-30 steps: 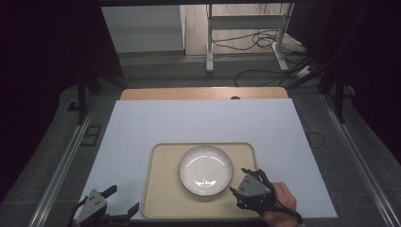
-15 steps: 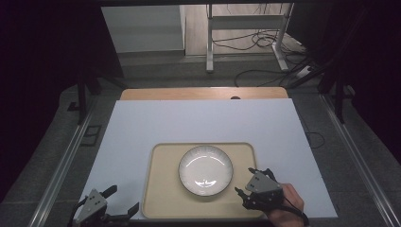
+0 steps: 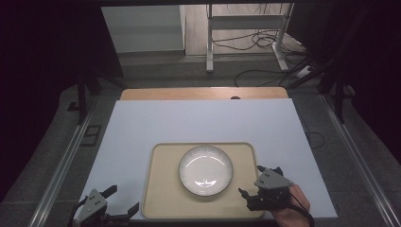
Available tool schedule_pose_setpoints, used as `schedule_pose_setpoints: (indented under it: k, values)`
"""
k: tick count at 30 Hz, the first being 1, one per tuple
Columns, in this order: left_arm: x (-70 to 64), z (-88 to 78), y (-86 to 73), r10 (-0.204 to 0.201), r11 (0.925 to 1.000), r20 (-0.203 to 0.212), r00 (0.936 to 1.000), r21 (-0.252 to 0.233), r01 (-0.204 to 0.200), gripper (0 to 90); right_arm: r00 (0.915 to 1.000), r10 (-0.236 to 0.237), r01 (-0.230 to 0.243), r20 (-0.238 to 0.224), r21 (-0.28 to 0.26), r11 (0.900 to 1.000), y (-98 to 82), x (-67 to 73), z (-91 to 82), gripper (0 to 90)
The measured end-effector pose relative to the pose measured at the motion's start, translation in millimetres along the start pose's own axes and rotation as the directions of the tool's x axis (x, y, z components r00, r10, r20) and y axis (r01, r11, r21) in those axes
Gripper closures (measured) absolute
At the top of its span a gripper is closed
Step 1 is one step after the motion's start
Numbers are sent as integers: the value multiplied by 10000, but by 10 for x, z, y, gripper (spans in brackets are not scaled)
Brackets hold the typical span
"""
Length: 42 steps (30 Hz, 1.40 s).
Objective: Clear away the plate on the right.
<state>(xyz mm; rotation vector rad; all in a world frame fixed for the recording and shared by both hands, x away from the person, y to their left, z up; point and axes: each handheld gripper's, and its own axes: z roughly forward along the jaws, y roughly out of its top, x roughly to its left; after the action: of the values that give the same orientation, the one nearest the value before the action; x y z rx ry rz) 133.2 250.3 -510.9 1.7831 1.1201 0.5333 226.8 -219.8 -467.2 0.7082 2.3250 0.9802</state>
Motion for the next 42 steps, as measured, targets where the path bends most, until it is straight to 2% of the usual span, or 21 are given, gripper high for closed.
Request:
schedule_pose_setpoints:
  k: [7,25,42]
  values:
    - [-1,1,1,29,10000,-7,10000,18,-29,22,9987,512,-511,29,-118,9986,-51,-55,-60,46]
    - [2,-1,0,-6,10000,7,10000,23,6,22,9915,1286,-1274,201,-509,9905,-223,-162,-230,0]
    - [3,-1,0,-23,10000,14,10000,24,23,22,9840,1733,-1704,413,-660,9832,-363,-232,-353,0]
